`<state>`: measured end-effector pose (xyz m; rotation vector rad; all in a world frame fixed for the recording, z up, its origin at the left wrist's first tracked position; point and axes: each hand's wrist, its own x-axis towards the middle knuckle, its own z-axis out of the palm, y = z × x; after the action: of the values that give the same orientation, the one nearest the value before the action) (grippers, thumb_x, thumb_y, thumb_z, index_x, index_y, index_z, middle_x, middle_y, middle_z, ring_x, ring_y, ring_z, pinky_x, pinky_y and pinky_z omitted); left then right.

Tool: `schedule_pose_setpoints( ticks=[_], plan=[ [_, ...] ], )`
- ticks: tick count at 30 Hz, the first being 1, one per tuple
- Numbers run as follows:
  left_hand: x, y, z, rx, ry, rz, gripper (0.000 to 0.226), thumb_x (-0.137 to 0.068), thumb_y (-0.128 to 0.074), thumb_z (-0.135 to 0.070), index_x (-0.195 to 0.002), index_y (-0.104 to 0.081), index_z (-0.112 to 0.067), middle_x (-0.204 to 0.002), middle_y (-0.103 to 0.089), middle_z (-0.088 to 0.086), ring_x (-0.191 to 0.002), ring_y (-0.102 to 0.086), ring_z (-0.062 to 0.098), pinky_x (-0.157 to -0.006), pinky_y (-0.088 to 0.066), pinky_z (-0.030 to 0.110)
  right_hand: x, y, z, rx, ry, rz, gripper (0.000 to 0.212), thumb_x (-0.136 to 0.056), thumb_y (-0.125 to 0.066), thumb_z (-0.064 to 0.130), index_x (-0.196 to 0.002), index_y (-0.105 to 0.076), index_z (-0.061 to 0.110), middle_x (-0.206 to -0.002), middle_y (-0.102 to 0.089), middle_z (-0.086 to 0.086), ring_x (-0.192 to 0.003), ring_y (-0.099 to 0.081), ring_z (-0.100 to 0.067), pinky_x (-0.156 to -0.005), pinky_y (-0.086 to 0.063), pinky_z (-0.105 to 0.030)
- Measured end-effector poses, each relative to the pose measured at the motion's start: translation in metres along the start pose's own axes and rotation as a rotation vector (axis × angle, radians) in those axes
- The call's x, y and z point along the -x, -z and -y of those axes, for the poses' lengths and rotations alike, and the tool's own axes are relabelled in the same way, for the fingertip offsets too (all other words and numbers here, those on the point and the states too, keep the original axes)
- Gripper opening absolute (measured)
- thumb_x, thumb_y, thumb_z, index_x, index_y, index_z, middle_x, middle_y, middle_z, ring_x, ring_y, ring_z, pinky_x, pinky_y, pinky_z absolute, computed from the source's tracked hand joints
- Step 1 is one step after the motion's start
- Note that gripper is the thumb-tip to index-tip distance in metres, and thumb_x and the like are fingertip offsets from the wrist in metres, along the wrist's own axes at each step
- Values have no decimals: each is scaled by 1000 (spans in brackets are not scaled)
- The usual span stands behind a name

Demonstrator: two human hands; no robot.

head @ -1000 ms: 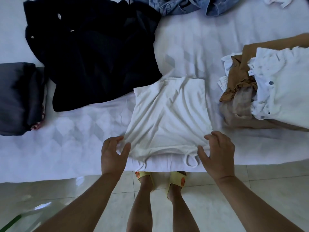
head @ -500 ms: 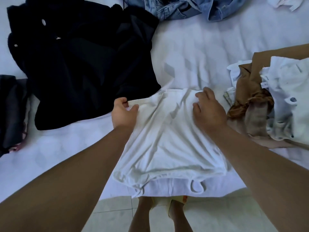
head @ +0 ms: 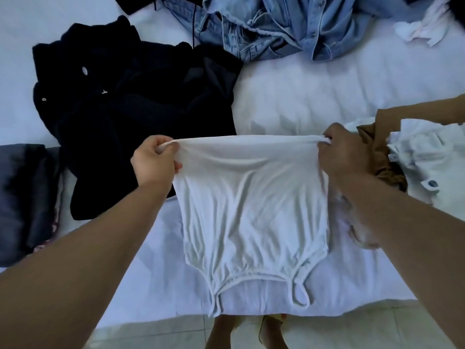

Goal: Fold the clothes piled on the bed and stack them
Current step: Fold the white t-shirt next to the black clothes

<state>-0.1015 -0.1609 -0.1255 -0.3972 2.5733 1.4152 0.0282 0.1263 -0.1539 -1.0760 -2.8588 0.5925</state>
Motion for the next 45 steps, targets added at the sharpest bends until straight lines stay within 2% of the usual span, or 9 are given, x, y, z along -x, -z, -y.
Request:
schedule_pose_setpoints(
  ticks=[9,13,18,22,26,31,35,40,45],
  plan=[
    [5,9,-4,70,-88,156,15,-88,-62,-12,-79,-60,-25,-78,-66,-2,-82,-69,18,-81,-57,32,12,8,14,-390,-57,-30,15,-87,-54,2,-98,-64,3,-85,-62,-9,-83,-56,-23,-64,-39,-26],
    [39,36,18,-26,-74,290,18,-86,-63,-6,-80,-62,-23,-75,-67,0,-76,-64,17,-73,-55,29,64,18,2,-401,-30,85,28,-82,-52,-2,-103,-69,5,-96,-65,-10,-93,-58,-20,-77,-37,-21],
    [94,85,51,-208,-56,396,15,-84,-66,-7,-77,-64,-20,-76,-67,8,-66,-57,14,-54,-40,12,144,34,-26,-358,110,149,17,-75,-50,6,-68,-65,1,-64,-57,-5,-63,-53,-20,-59,-32,-28],
    [138,120,79,-275,-117,476,20,-81,-70,-2,-71,-64,-18,-67,-63,-4,-59,-53,4,-55,-39,11,202,34,-51,-285,108,207,33,-72,-40,22,-62,-60,-1,-62,-58,-8,-61,-54,-18,-59,-36,-22],
    [167,131,110,-391,-175,559,25,-78,-70,2,-69,-63,-21,-75,-63,-17,-68,-59,4,-60,-42,10,238,29,-61,-220,14,339,19,-69,-44,13,-66,-61,5,-65,-50,10,-62,-54,-17,-58,-36,-12],
    [174,124,132,-667,-143,705,21,-76,-74,-32,-66,-56,-39,-82,-62,-20,-67,-59,1,-67,-45,20,248,25,-53,69,-47,485,17,-84,-52,11,-93,-65,17,-96,-55,13,-89,-62,-16,-70,-37,-22],
    [162,104,120,-710,-187,586,22,-80,-70,-42,-65,-53,-40,-85,-57,-20,-62,-52,-1,-60,-35,16,236,15,-37,79,52,276,3,-74,-68,14,-76,-67,11,-80,-64,-1,-65,-63,-27,-60,-39,-28],
    [137,55,105,-590,-412,472,17,-88,-65,-23,-105,-67,-21,-110,-61,-8,-99,-57,12,-79,-41,24,197,-8,-22,58,232,206,26,-74,-73,5,-97,-65,0,-94,-65,-17,-79,-63,-39,-62,-54,-44],
    [108,10,95,-846,-454,578,50,-99,-46,-23,-146,-32,-20,-152,-33,-1,-144,-21,18,-116,-11,33,161,-33,-20,209,298,257,38,-85,-50,9,-122,-60,4,-127,-58,-17,-115,-54,-41,-88,-46,-51]
  ],
)
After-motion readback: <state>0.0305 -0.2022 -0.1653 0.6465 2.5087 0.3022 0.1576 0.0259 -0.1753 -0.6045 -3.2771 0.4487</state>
